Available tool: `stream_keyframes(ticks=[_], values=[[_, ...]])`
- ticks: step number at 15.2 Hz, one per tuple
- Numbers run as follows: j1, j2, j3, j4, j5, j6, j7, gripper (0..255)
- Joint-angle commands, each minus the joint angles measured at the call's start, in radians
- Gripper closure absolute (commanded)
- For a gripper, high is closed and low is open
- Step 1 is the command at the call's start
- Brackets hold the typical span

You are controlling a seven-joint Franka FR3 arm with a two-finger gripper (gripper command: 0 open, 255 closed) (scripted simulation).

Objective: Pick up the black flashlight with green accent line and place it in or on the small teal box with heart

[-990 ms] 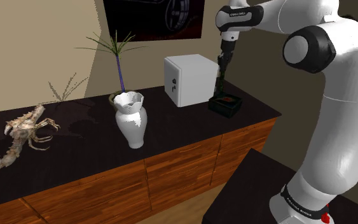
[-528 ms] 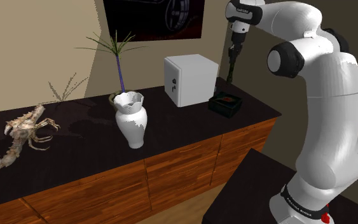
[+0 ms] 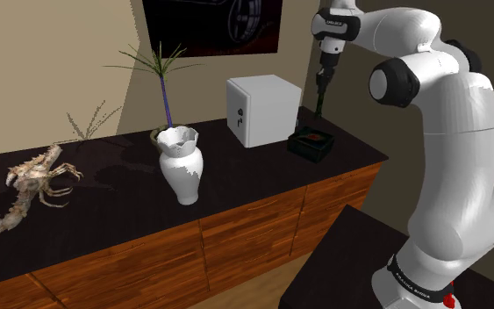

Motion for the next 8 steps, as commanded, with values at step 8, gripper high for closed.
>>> stream_keyframes(ticks=[8], values=[[0.026,-0.031,-0.001,-0.172,-0.007,0.141,-0.006,255]])
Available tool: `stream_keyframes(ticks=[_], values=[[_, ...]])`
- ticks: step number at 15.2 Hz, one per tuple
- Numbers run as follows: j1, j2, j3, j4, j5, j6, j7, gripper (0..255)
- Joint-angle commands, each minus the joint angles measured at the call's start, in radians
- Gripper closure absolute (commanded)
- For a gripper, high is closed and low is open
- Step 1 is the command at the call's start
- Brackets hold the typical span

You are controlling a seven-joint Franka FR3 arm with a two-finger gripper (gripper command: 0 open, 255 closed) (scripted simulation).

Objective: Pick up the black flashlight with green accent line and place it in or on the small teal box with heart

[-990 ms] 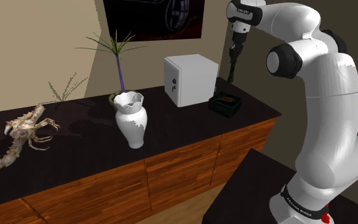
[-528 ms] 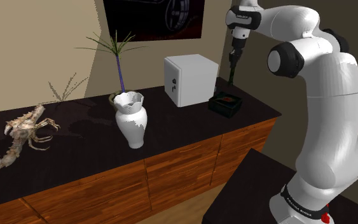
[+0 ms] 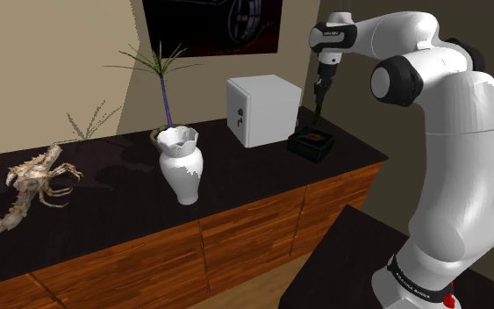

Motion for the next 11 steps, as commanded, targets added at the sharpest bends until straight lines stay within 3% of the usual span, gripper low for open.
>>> stream_keyframes(ticks=[1,11], values=[[0.005,-0.006,0.0,-0.036,-0.001,0.031,-0.002,255],[0.015,-0.003,0.003,-0.147,0.003,0.143,-0.009,255]])
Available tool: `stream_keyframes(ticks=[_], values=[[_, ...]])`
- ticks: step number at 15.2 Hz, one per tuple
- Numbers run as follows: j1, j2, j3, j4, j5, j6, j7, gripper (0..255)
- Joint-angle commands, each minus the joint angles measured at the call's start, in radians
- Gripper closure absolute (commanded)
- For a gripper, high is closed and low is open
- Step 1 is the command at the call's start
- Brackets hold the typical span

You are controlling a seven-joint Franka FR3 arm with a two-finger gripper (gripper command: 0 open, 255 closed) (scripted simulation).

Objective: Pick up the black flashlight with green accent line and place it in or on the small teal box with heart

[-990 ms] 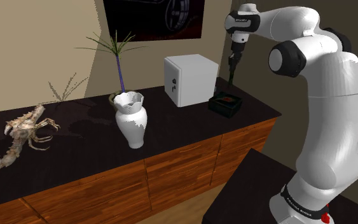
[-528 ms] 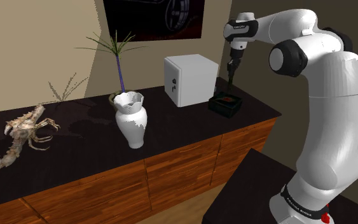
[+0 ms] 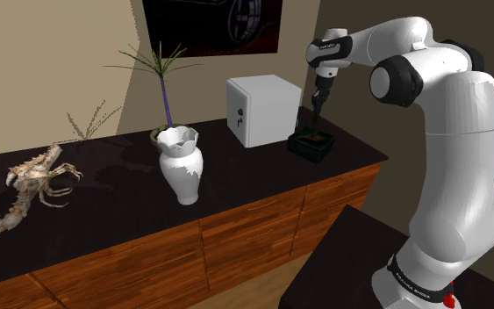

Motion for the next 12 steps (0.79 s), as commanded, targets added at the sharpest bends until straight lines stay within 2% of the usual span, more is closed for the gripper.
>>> stream_keyframes(ticks=[1,6,7,12], values=[[0.0,-0.001,0.0,-0.007,0.0,0.007,-0.001,255],[0.0,-0.001,0.0,-0.007,0.0,0.007,-0.001,255],[0.0,-0.001,0.0,-0.007,0.0,0.007,-0.001,0],[0.0,-0.001,0.0,-0.007,0.0,0.007,-0.001,0]])
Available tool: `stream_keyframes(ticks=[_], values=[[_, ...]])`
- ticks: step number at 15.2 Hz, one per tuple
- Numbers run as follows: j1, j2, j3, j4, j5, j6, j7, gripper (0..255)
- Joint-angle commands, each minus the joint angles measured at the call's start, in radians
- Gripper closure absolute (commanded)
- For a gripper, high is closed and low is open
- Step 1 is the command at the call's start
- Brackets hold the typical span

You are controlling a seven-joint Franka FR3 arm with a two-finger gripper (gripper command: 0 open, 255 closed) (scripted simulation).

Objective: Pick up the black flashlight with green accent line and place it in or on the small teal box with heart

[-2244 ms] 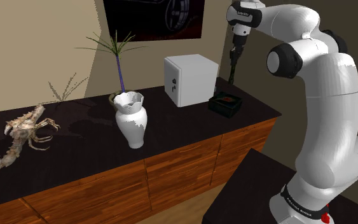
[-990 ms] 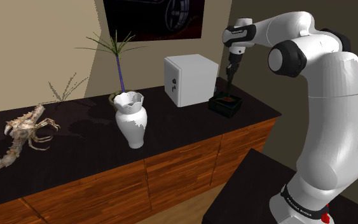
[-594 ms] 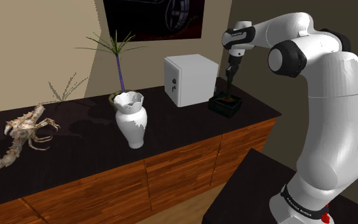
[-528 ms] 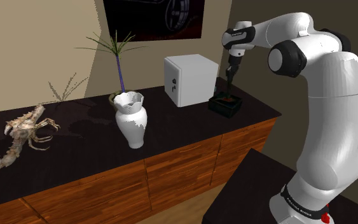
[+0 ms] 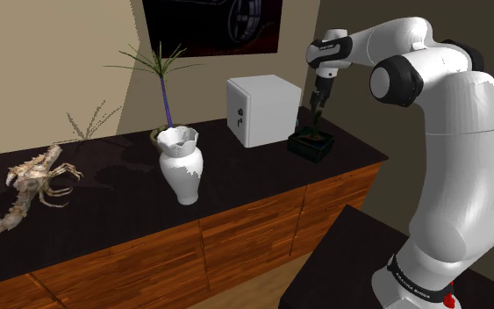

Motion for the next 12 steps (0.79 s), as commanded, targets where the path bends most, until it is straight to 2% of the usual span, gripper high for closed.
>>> stream_keyframes(ticks=[1,4,12], values=[[-0.002,-0.004,-0.001,0.027,-0.002,-0.031,0.002,0],[-0.01,-0.008,-0.004,0.116,-0.006,-0.122,0.008,0],[-0.01,-0.008,-0.004,0.116,-0.006,-0.122,0.008,0]])
